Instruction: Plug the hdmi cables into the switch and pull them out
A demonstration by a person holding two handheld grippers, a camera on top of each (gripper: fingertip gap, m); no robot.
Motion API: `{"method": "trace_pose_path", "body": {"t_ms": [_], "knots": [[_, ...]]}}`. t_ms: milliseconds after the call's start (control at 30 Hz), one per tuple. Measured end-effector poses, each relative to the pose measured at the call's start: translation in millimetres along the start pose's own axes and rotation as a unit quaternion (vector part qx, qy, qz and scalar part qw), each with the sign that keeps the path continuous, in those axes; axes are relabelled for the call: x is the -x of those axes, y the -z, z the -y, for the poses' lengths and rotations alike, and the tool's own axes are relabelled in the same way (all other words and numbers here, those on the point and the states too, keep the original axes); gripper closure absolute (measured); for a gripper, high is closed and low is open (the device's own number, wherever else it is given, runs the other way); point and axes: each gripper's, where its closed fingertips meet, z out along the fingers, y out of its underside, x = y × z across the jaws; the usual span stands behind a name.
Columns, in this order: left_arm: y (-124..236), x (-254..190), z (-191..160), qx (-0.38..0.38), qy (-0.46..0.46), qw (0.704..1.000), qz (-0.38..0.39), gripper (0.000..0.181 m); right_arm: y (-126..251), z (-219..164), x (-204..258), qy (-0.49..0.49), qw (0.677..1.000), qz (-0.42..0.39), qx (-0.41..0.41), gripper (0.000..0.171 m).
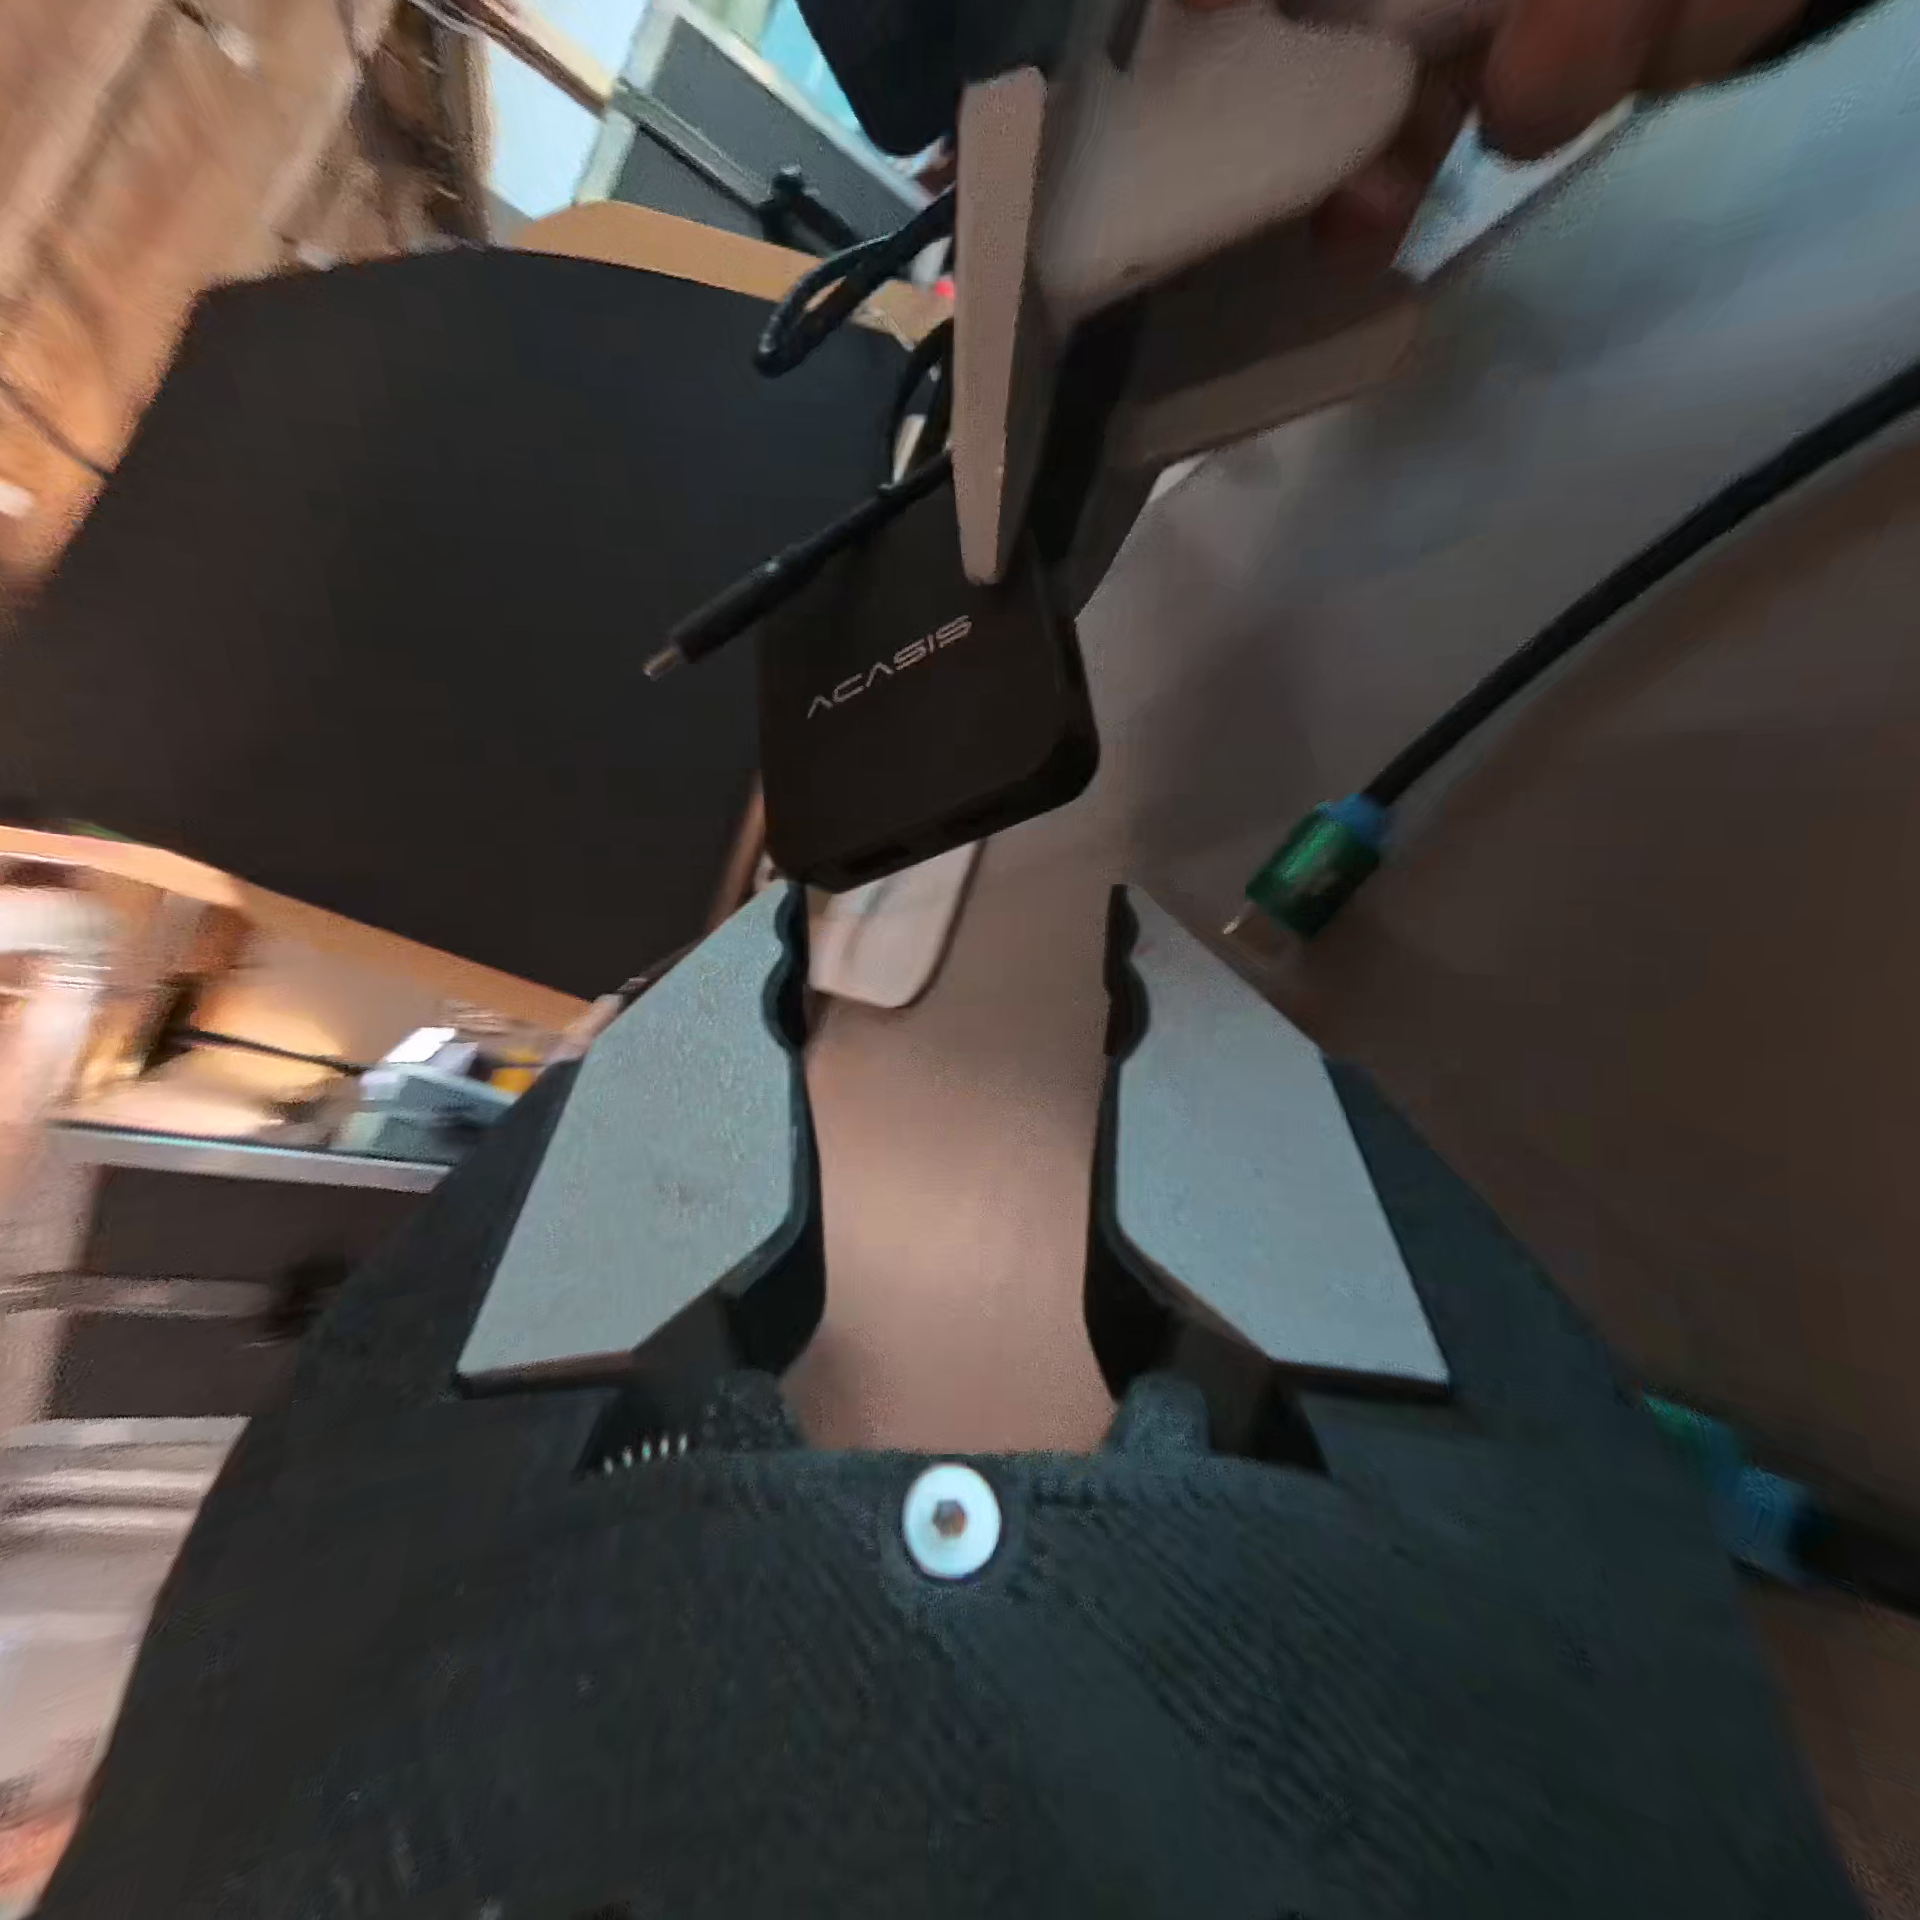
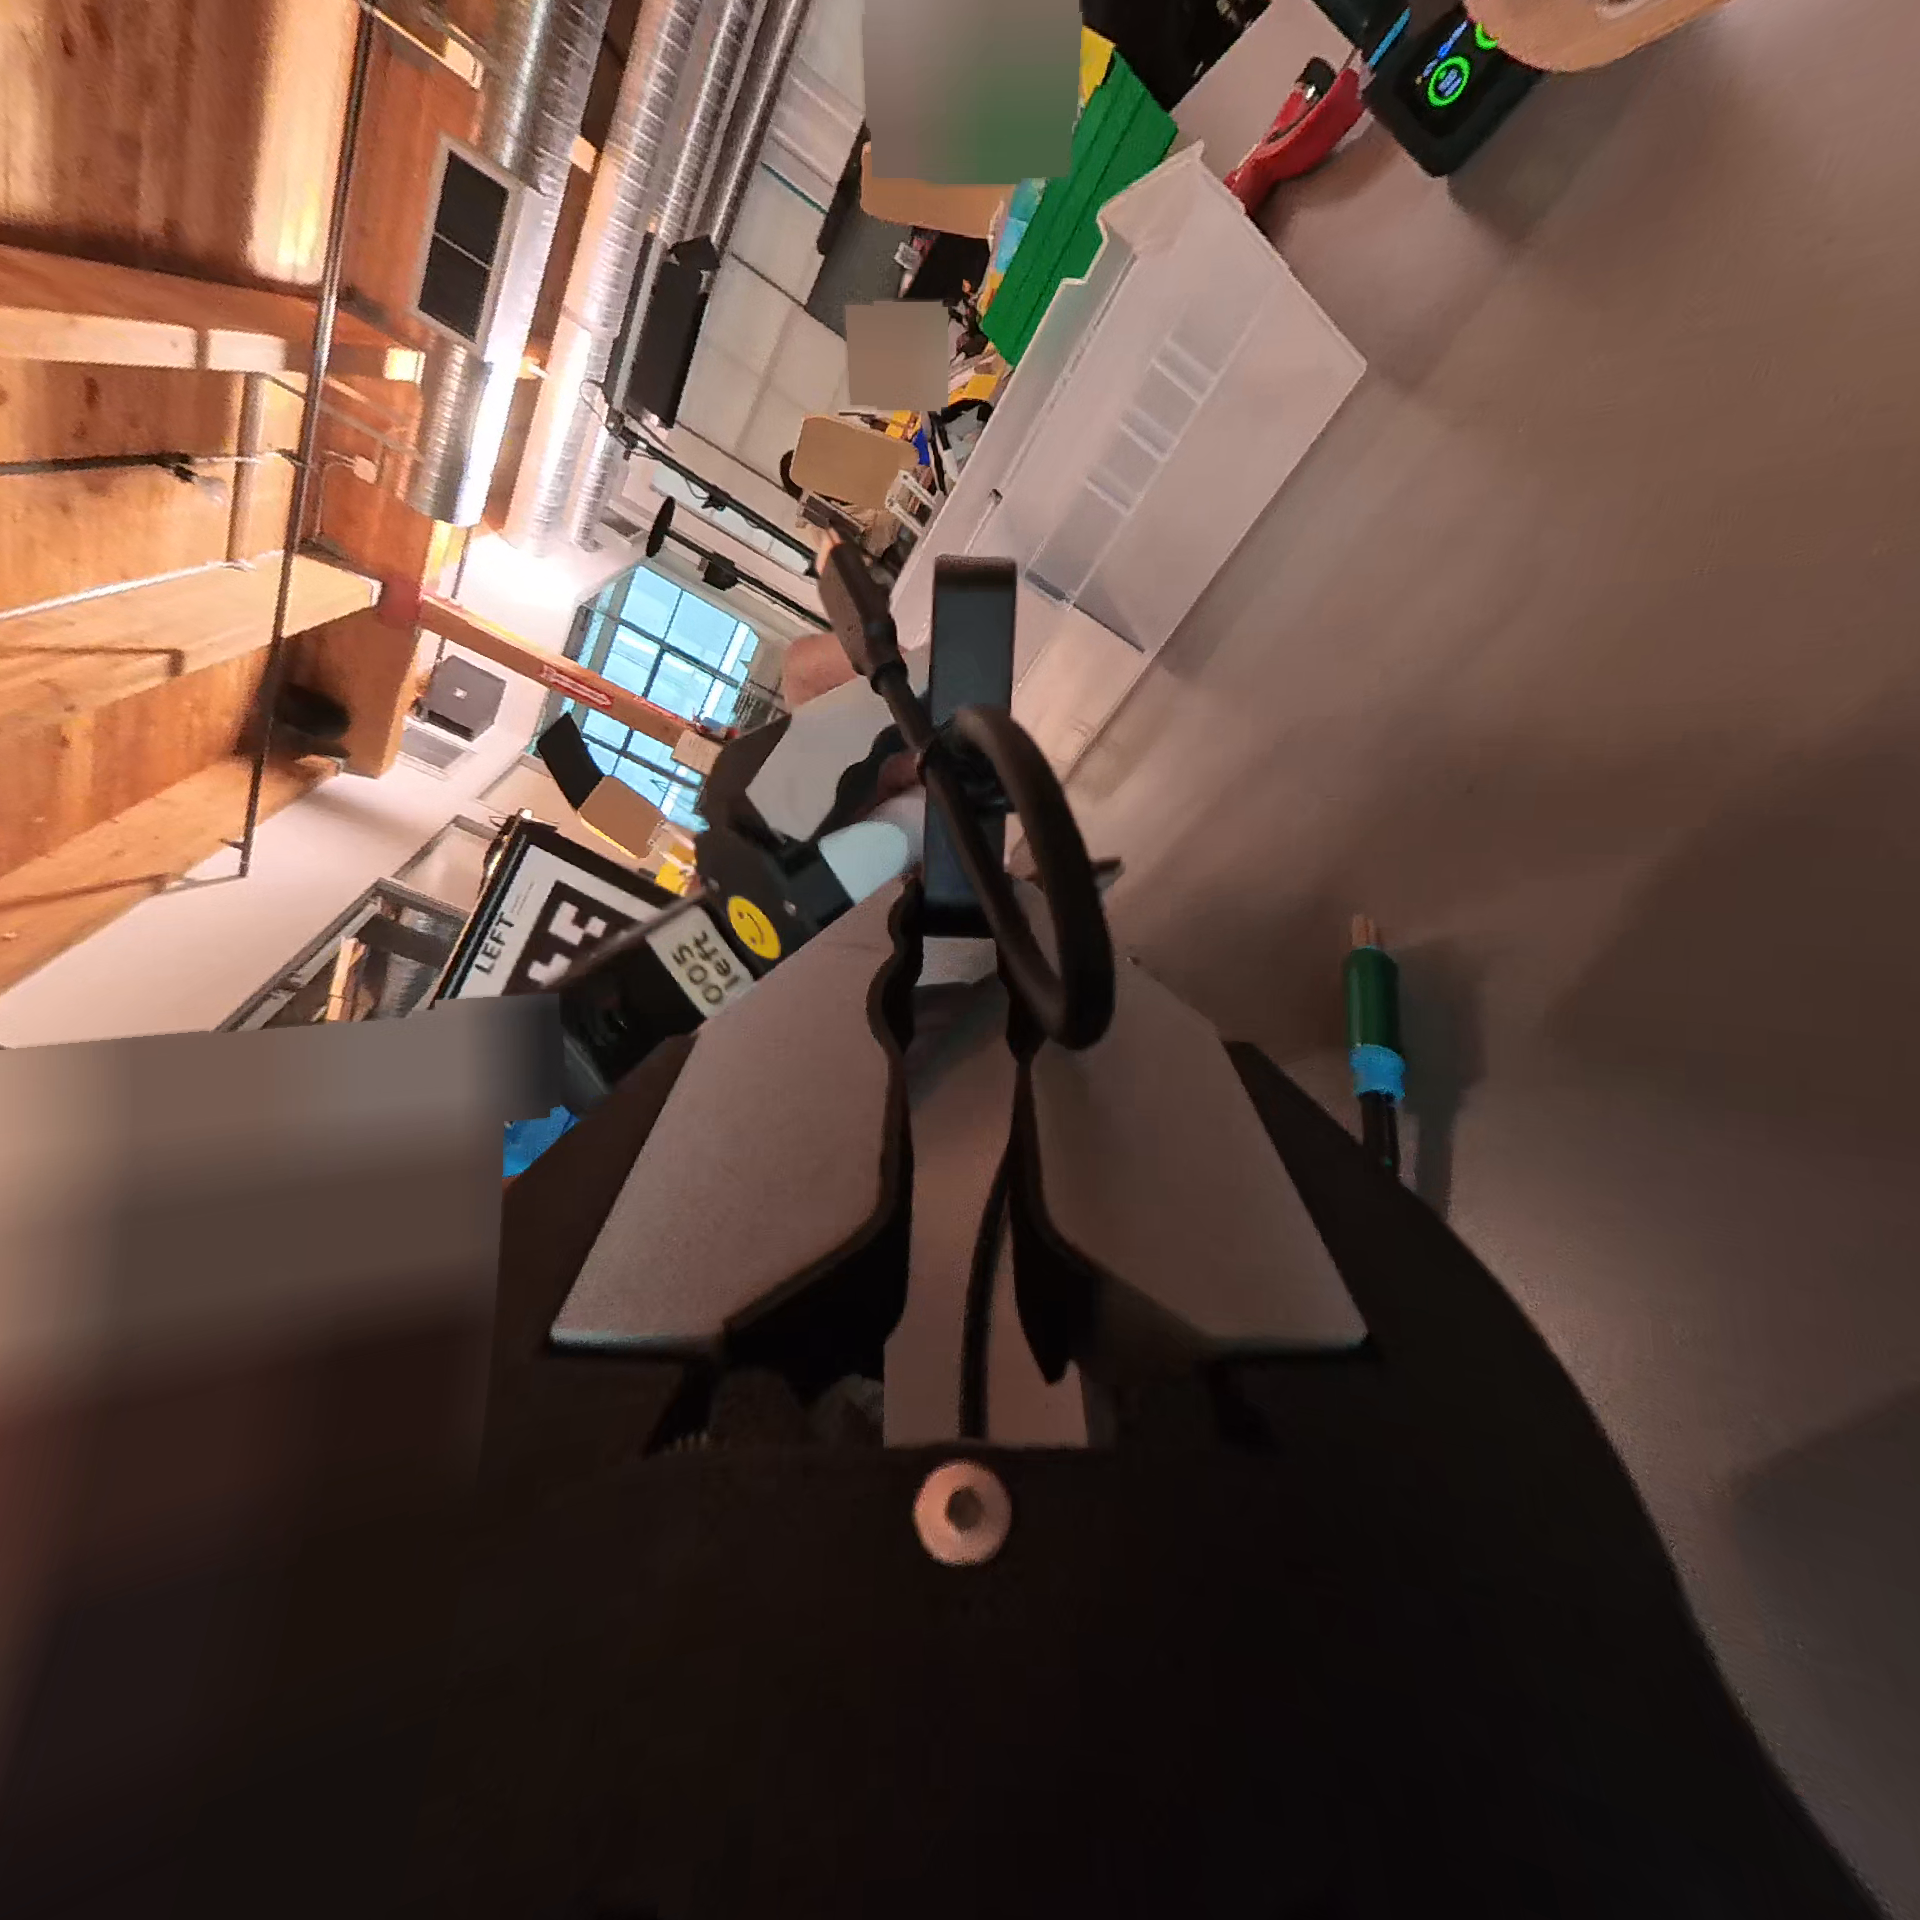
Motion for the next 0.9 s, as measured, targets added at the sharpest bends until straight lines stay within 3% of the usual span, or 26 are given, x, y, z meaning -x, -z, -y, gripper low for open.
{"method": "trace_pose_path", "body": {"t_ms": [133,200,400,567,700,800,900], "knots": [[2,21,4,0.014,-0.177,0.974,0.140,0.139,1,-2,11,-0.015,0.999,0.030,0.005,0.161],[6,28,9,0.006,-0.213,0.961,0.177,0.148,2,-3,14,-0.019,0.999,0.037,0.008,0.160],[11,33,17,-0.008,-0.241,0.950,0.198,0.147,4,-5,24,-0.031,0.998,0.060,0.017,0.161],[14,33,31,-0.031,-0.266,0.938,0.219,0.133,7,-9,23,-0.037,0.997,0.055,0.039,0.161],[12,10,50,-0.073,-0.318,0.921,0.215,0.153,0,-19,25,-0.044,0.995,0.064,0.063,0.160],[10,7,52,-0.065,-0.307,0.928,0.198,0.166,-5,-23,30,-0.038,0.993,0.081,0.074,0.159],[9,9,46,-0.077,-0.157,0.976,0.127,0.170,-1,-18,35,-0.010,0.994,0.086,0.061,0.157]]}}
